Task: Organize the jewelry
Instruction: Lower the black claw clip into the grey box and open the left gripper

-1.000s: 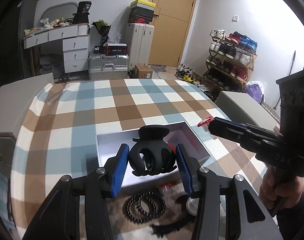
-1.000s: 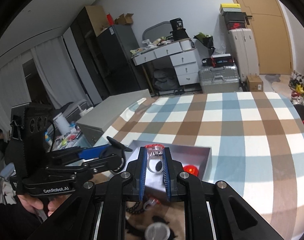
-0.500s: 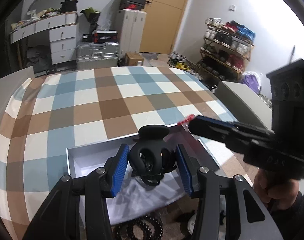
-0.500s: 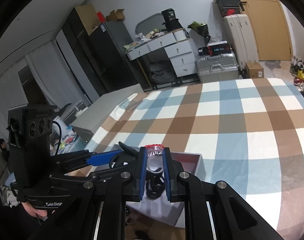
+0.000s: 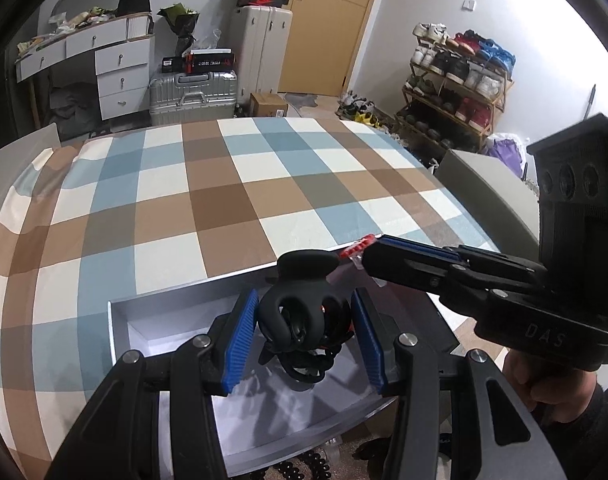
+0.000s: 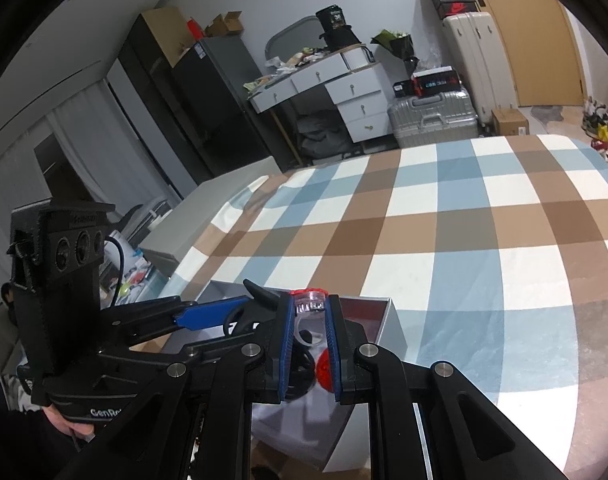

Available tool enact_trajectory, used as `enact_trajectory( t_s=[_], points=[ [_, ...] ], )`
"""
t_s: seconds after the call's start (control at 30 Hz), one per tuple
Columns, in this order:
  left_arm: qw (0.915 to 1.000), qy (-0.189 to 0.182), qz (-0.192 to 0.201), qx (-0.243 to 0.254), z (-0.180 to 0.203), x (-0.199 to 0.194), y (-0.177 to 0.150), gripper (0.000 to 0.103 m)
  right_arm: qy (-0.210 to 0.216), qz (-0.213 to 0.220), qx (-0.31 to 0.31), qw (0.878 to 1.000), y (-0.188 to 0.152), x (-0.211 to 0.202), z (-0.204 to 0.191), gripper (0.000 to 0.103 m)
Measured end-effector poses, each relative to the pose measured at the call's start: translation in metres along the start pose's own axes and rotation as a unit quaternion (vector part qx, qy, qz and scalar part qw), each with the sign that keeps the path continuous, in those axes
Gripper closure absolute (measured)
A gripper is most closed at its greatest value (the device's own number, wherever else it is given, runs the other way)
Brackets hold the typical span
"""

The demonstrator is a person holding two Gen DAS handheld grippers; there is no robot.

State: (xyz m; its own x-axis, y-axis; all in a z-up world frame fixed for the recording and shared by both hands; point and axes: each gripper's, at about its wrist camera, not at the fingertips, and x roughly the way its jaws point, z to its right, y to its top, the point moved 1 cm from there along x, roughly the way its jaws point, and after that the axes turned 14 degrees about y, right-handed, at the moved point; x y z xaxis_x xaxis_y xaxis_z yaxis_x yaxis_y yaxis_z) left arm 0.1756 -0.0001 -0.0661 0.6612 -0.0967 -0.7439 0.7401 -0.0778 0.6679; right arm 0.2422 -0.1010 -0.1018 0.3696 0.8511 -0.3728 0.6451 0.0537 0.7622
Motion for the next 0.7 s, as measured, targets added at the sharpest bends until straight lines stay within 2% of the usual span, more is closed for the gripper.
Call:
enact_trajectory(
  t_s=[0.2,0.3,0.33,0.37,0.43,0.53,0.63,0.7],
  points=[
    [0.9995,-0.030,-0.012,-0.004,-0.002,0.003,0.003,0.060,0.000,-0.004,-0.001,1.000,0.006,0.004,0.000,0.085],
    [0.9999,-0.015,0.000,-0.001,-0.003,-0.001,0.003,0.045,0.006,0.003,-0.002,1.000,0.006,0.001,-0.001,0.084],
    [0.9999,-0.016,0.003,-0.003,-0.004,-0.003,0.003,0.040,0.006,0.007,0.000,1.000,0.006,-0.001,-0.001,0.078],
    [0.9999,-0.014,0.004,-0.004,-0.005,-0.005,0.002,0.038,0.004,0.012,0.004,1.000,0.006,-0.003,0.000,0.068],
    [0.9999,-0.005,0.007,-0.006,-0.008,-0.008,0.001,0.038,0.008,0.023,0.012,1.000,0.005,-0.009,0.001,0.059],
    [0.9997,0.008,0.015,-0.017,-0.015,-0.015,-0.003,0.038,0.009,0.037,0.017,0.999,0.005,-0.021,-0.001,0.055],
    [0.9986,0.024,0.029,-0.036,-0.024,-0.026,-0.010,0.038,0.004,0.052,0.010,0.999,0.003,-0.033,-0.008,0.043],
    [0.9978,0.035,0.036,-0.043,-0.028,-0.033,-0.014,0.034,-0.004,0.063,0.002,0.998,0.000,-0.043,-0.016,0.037]
  ],
)
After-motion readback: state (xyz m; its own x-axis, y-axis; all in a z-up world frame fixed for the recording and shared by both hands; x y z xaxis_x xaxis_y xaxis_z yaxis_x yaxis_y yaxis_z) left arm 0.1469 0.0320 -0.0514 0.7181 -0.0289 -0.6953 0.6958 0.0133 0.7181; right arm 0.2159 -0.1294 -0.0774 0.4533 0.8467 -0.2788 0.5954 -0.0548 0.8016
